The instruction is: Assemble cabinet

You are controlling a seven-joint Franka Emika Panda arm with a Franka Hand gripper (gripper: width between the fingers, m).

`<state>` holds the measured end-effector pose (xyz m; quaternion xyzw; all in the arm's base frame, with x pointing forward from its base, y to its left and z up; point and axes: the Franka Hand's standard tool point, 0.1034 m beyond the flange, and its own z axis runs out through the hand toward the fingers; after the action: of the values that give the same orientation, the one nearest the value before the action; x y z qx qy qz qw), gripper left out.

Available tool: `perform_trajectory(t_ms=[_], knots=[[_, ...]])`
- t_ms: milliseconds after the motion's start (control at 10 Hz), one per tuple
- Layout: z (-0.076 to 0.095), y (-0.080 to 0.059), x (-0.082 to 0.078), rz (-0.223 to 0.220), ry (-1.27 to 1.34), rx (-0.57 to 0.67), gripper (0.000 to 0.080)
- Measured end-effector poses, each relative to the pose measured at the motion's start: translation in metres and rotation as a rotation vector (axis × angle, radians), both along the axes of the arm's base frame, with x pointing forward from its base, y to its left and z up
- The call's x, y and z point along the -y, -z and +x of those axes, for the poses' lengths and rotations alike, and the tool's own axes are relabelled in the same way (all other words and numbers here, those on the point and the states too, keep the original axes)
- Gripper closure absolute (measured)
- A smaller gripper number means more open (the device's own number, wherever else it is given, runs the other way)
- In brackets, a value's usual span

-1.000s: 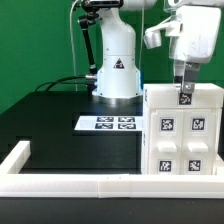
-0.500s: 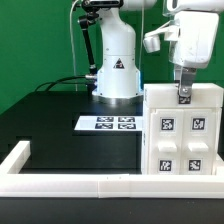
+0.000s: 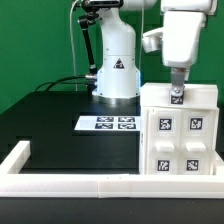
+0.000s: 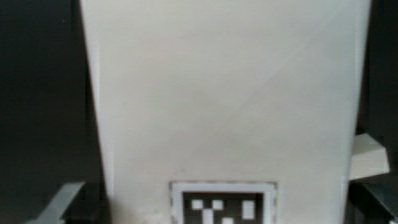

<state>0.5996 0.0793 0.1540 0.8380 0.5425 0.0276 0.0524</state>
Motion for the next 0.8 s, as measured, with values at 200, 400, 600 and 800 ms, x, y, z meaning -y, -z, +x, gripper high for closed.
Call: perform_trajectory(t_ms=[200, 400, 600, 800], knots=[[0.0018, -0.0007, 0.0007, 0.036, 0.216, 0.020, 0.0246], [0.0043, -0.0015, -0.0021, 0.076, 0.456, 0.053, 0.0246], [0.0034, -0.0012, -0.0046, 0.101, 0.674, 0.059, 0.0246], [0.0033, -0.0010, -0.0050, 0.119, 0.809, 0.064, 0.0246]])
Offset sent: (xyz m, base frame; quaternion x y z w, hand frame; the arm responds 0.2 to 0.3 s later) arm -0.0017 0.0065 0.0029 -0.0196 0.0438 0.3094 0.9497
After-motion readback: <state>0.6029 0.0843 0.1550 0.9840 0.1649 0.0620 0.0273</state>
